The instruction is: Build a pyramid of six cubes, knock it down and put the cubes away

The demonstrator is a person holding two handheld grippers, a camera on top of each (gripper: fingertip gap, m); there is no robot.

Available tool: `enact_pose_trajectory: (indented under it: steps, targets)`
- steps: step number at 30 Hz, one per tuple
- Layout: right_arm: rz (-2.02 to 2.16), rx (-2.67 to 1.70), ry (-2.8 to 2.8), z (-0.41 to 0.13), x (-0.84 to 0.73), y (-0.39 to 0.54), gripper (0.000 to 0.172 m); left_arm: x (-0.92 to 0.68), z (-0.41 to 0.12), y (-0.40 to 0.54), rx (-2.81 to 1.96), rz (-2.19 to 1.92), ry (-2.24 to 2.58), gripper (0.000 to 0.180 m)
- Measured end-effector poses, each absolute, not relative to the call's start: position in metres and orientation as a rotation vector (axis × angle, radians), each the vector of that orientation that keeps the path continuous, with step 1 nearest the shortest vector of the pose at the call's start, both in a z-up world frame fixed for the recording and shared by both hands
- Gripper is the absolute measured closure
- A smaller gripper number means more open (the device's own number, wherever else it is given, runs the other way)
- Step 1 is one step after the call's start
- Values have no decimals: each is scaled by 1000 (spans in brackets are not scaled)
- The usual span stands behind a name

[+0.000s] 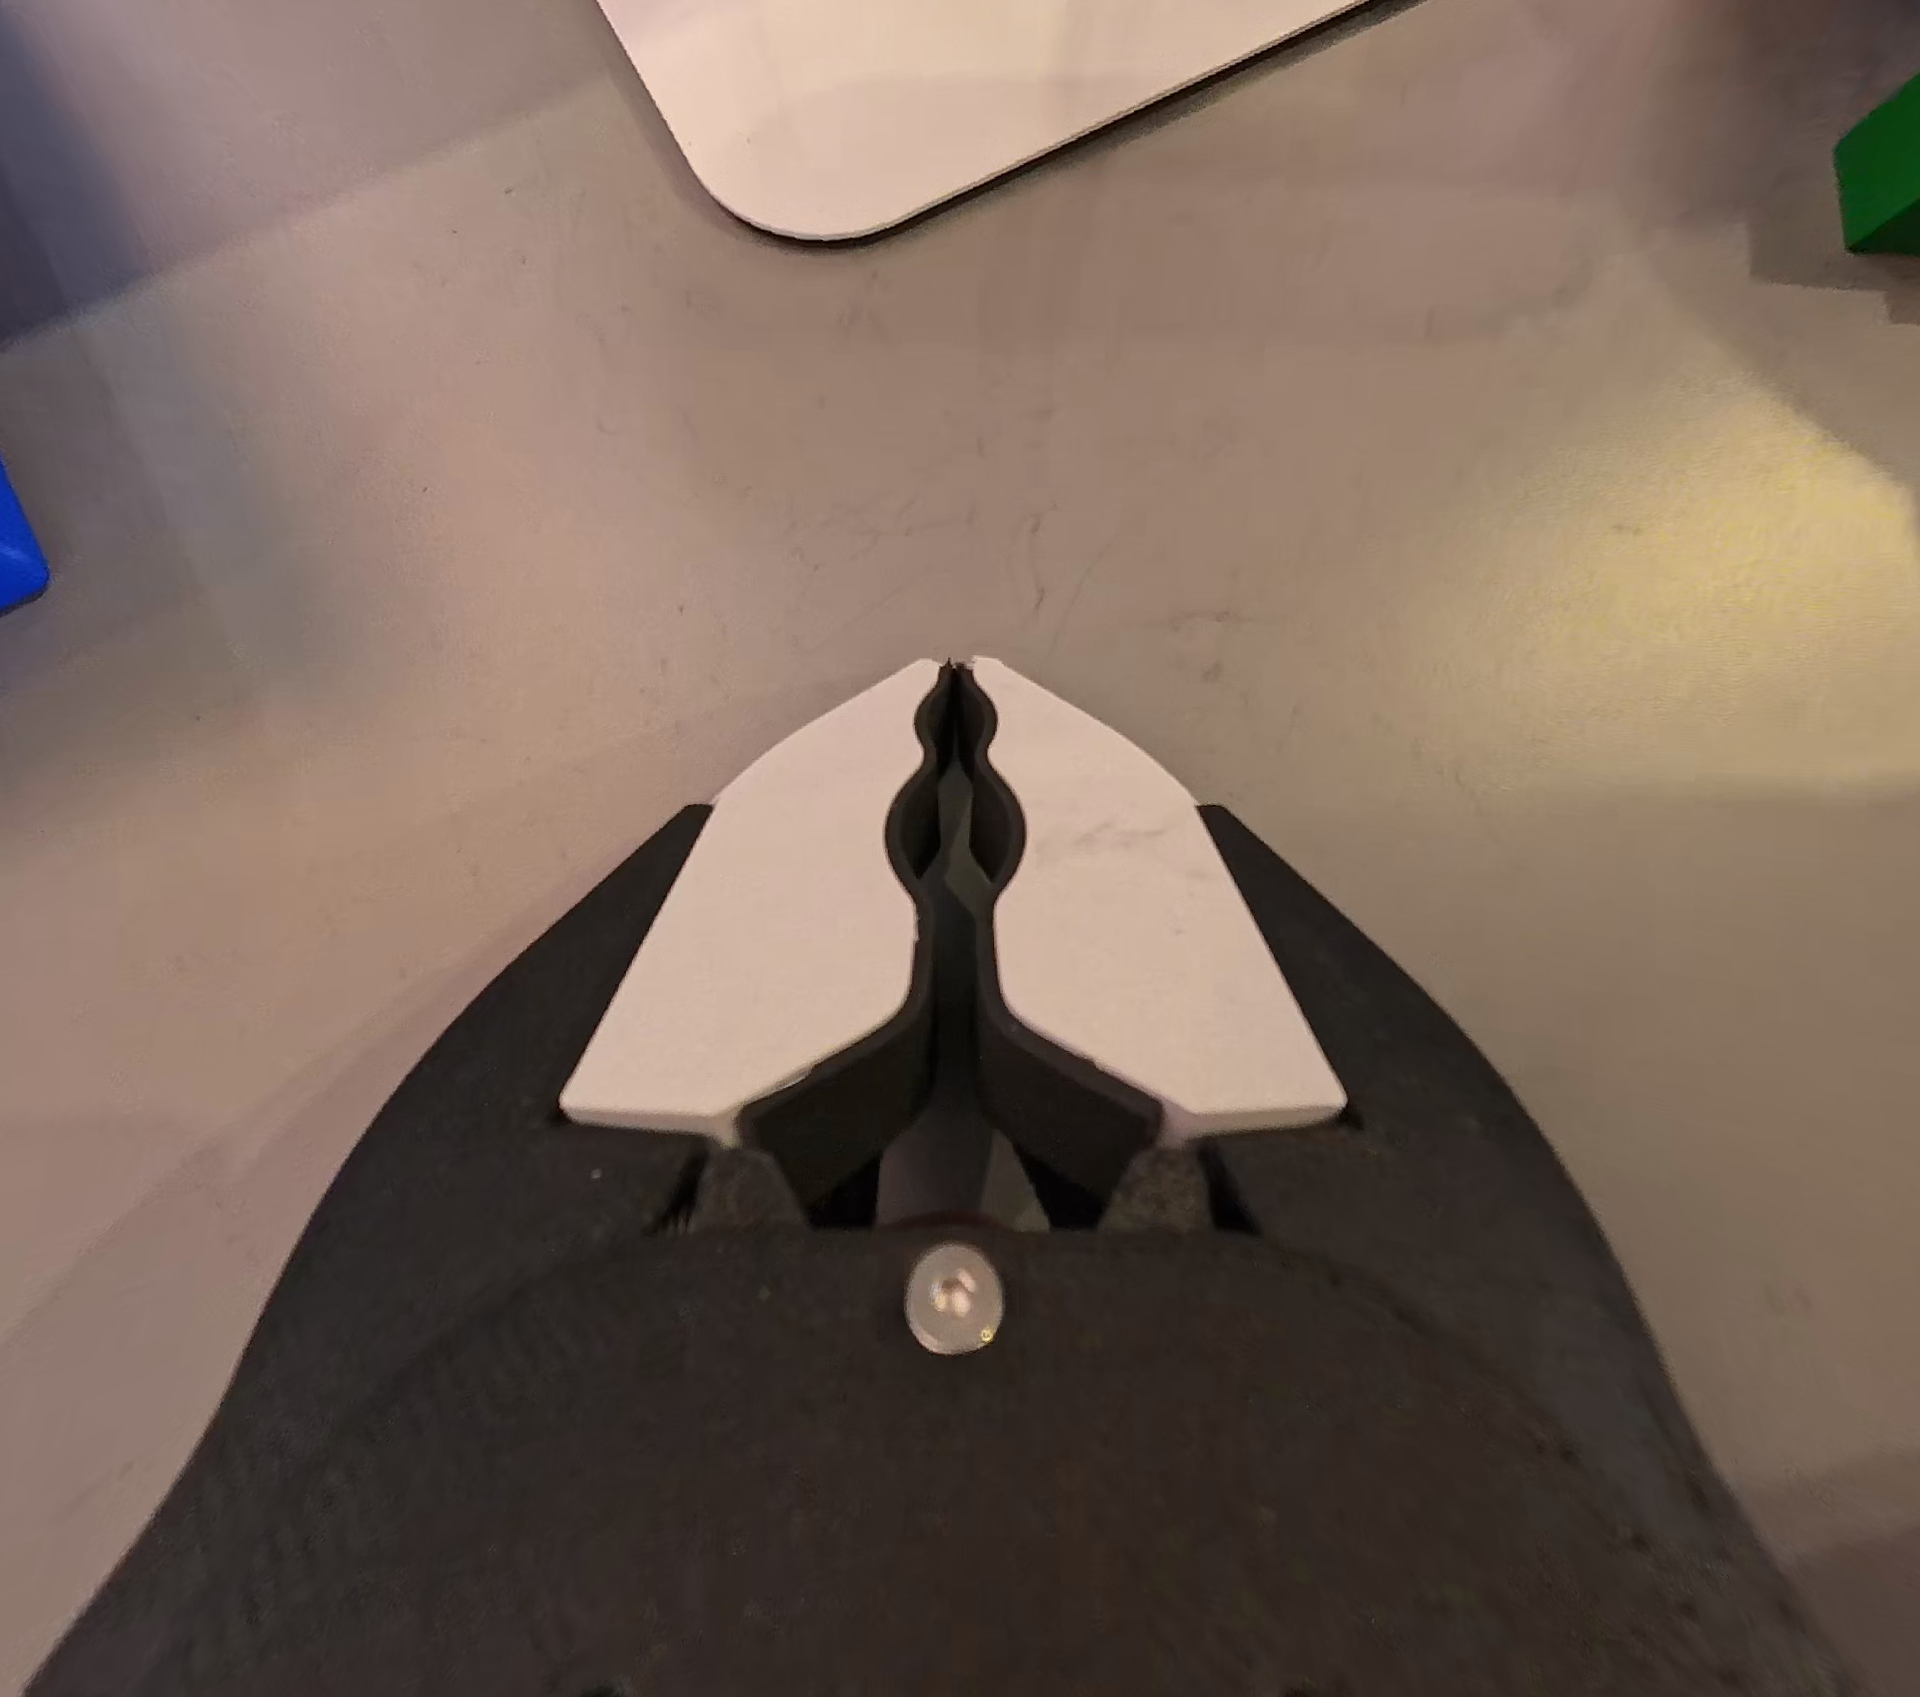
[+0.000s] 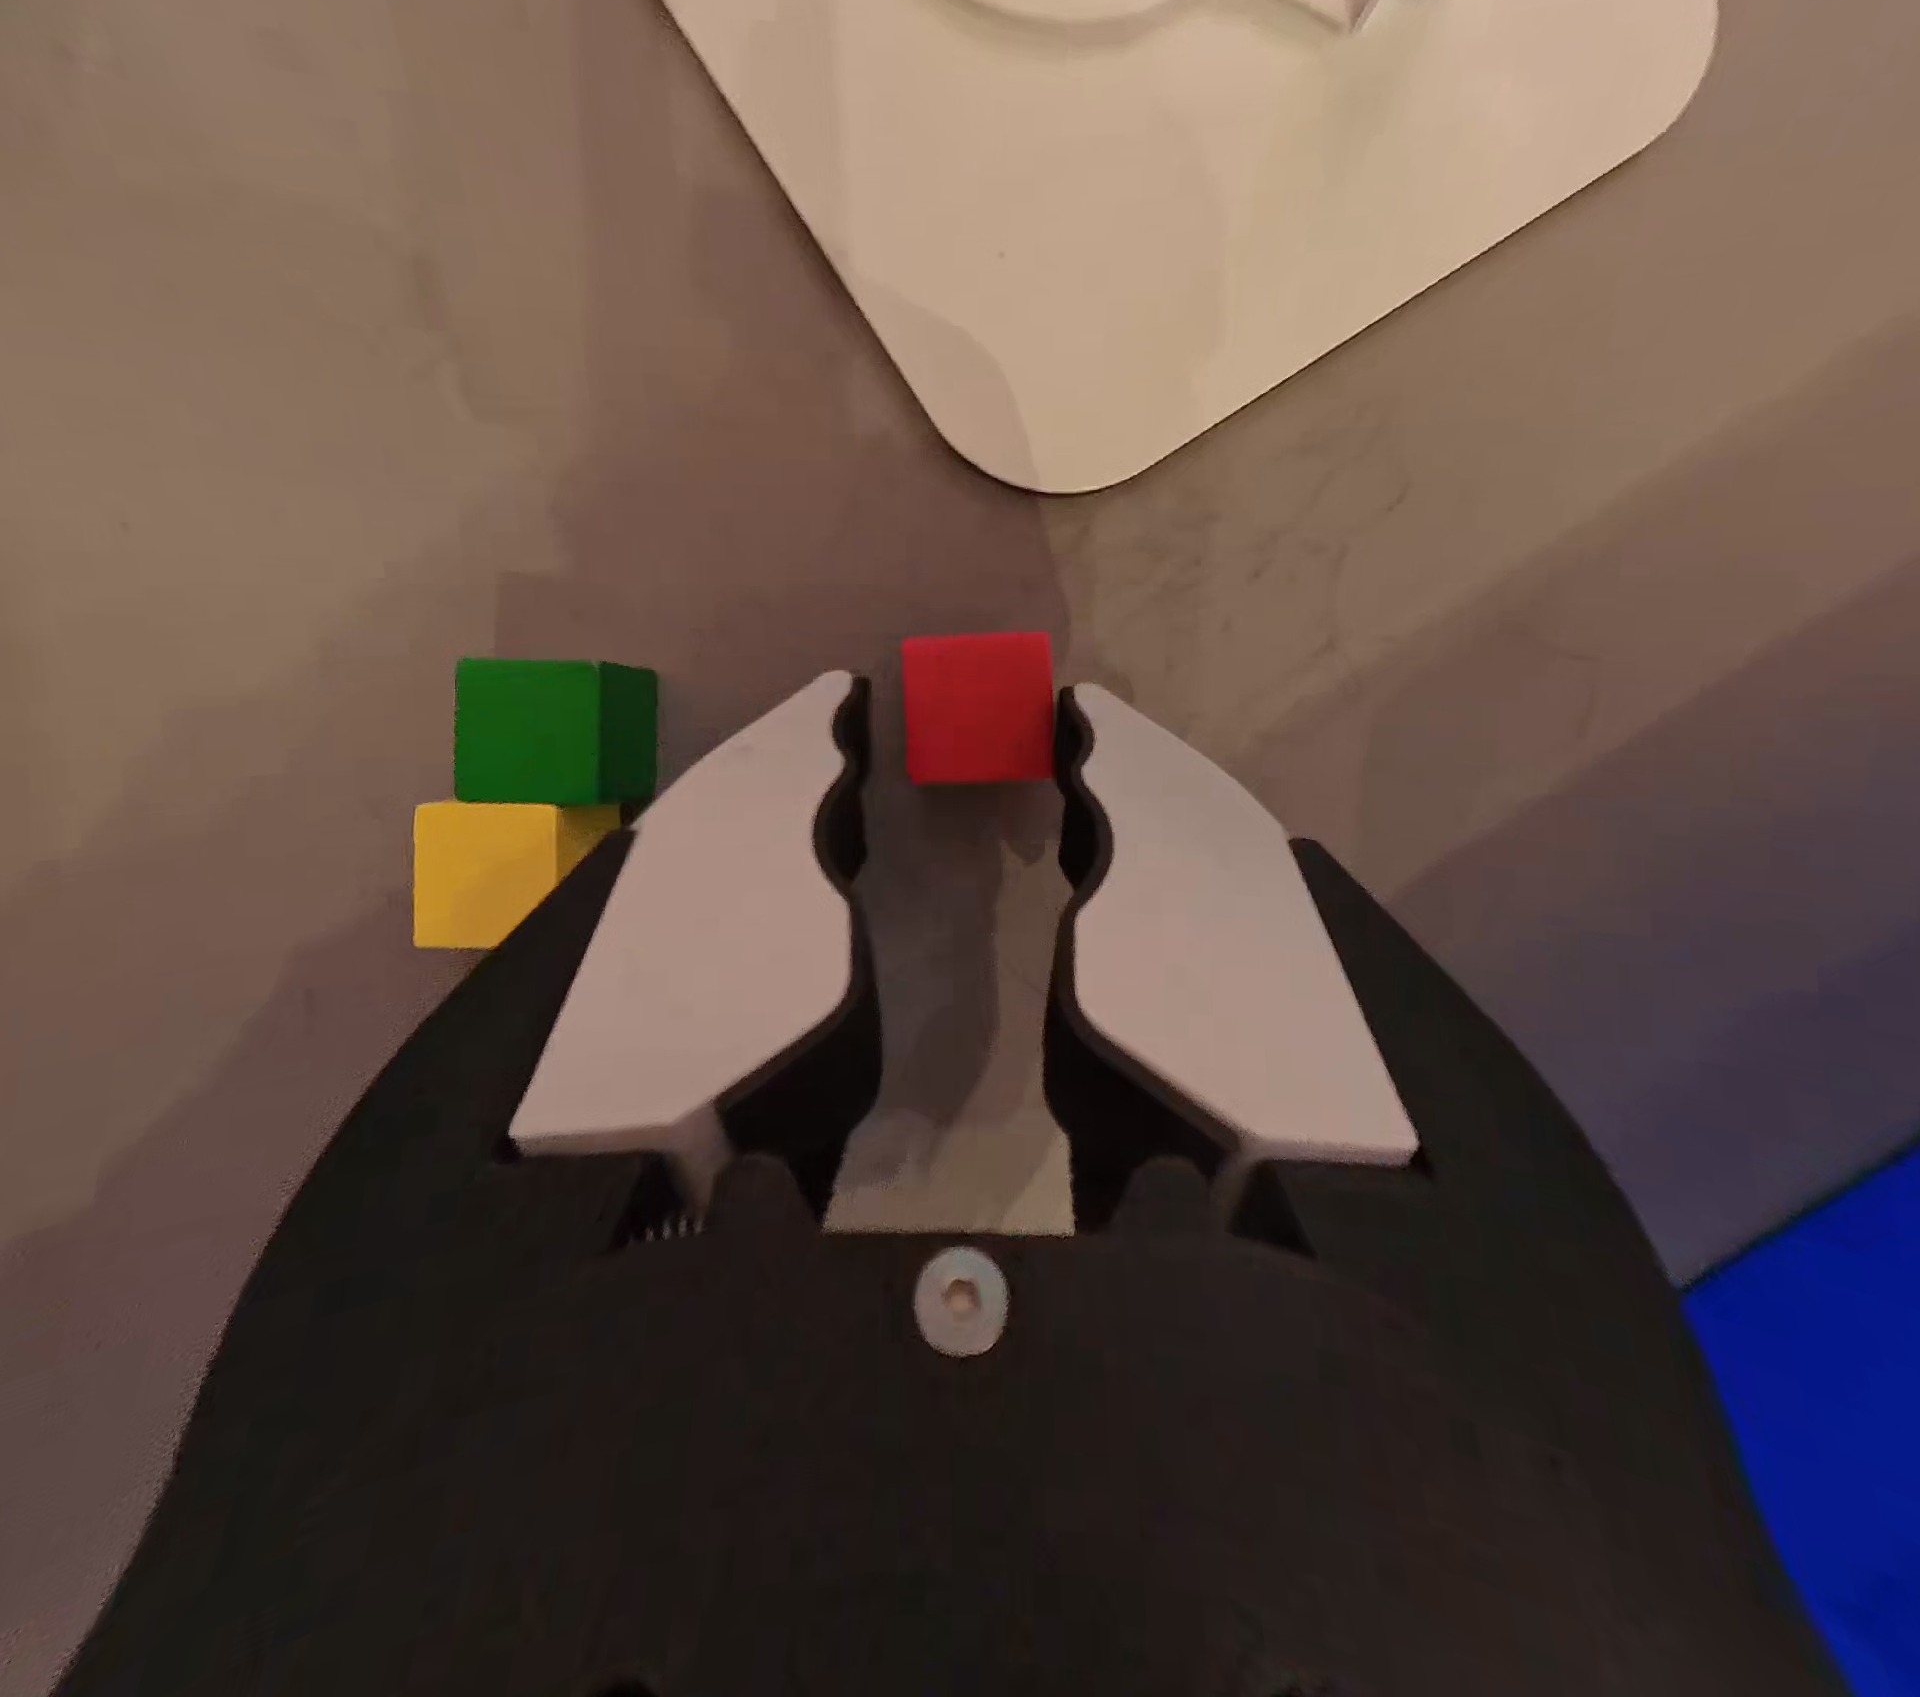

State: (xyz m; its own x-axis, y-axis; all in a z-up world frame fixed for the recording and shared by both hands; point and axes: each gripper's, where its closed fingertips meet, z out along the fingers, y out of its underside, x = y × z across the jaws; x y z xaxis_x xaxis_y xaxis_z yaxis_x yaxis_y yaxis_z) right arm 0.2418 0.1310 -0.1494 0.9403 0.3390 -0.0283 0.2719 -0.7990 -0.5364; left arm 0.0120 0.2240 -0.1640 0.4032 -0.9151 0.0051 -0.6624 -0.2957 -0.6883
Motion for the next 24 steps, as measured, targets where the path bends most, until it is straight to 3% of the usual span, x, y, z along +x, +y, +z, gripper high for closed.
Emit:
enact_pose_trajectory:
  steps: [1,6,13,18,24]
  targets:
    - [171,-2552,-449,-151,242,130,144,12,-164,224,-2057,-541,1339,180]
    - [207,-2519,-438,-135,238,130,145,12,-164,224,-2057,-543,1341,180]
    - [-16,-2294,-15,-1,358,116,145,12,-164,224,-2055,-544,1343,180]
    - [-151,-2386,343,-44,483,87,144,12,-164,224,-2053,-546,1346,180]
    - [-228,-2529,459,-102,527,79,144,12,-164,224,-2053,-546,1347,180]
